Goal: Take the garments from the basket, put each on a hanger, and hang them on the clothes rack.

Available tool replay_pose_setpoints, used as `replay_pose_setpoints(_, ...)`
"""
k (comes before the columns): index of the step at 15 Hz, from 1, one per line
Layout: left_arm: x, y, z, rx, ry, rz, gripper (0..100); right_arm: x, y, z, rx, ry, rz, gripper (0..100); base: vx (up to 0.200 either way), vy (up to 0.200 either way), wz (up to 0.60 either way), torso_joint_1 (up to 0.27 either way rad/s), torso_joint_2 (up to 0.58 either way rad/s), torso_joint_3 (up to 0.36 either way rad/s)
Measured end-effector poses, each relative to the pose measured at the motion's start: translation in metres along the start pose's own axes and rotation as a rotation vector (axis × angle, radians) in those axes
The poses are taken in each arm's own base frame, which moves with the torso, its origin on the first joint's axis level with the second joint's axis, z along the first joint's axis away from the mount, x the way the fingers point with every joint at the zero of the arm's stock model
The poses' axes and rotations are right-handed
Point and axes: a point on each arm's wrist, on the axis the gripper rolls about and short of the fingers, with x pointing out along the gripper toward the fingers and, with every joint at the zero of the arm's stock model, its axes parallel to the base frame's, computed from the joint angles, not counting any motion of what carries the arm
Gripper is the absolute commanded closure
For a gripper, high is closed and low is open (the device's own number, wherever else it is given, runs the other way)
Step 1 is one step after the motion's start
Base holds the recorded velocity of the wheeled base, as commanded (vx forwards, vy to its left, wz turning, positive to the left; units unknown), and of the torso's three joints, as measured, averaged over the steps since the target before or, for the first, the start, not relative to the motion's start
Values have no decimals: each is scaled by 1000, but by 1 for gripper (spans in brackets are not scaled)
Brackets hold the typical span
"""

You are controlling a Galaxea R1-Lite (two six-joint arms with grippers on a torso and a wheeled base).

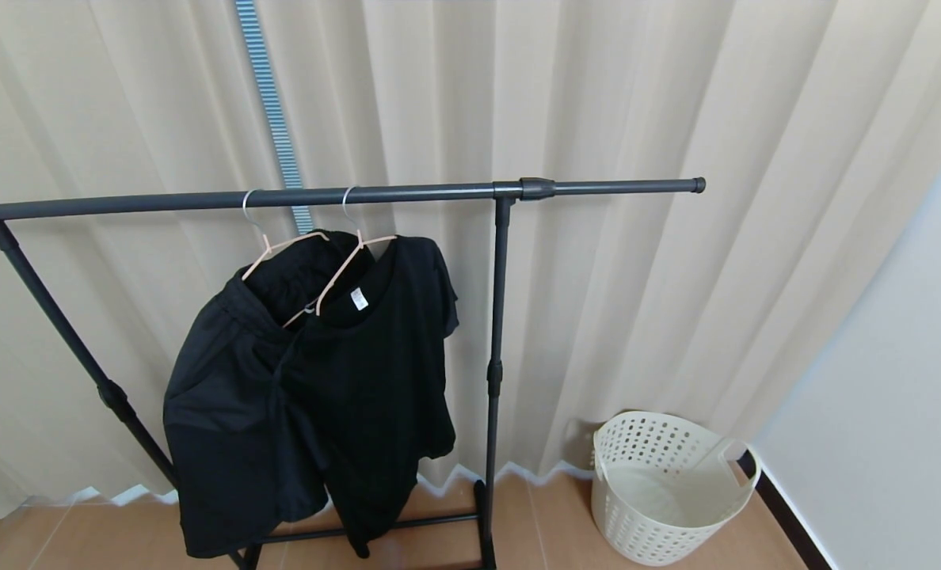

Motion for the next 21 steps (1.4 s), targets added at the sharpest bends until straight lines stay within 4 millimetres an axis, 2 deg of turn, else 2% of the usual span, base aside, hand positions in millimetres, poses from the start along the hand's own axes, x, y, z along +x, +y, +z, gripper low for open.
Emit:
replay_pose_setpoints(2,0,2,0,81,-6,109,0,0,0,0,4,-1,5,0,0,0,0,0,0,0)
replay_pose_setpoints(5,1,3,-2,101,-2,122,0,0,3,-1,-2,5,113,0,0,0,0,0,0,0)
replay_pose_setpoints(8,1,3,-3,201,8,146,0,0,3,-1,-8,4,121,0,0,0,0,0,0,0)
replay_pose_setpoints(14,2,4,-4,76,-20,139,0,0,3,-1,-23,3,139,0,0,0,0,0,0,0)
replay_pose_setpoints(21,3,4,-4,75,-19,139,0,0,3,0,-22,-1,139,0,0,0,0,0,0,0)
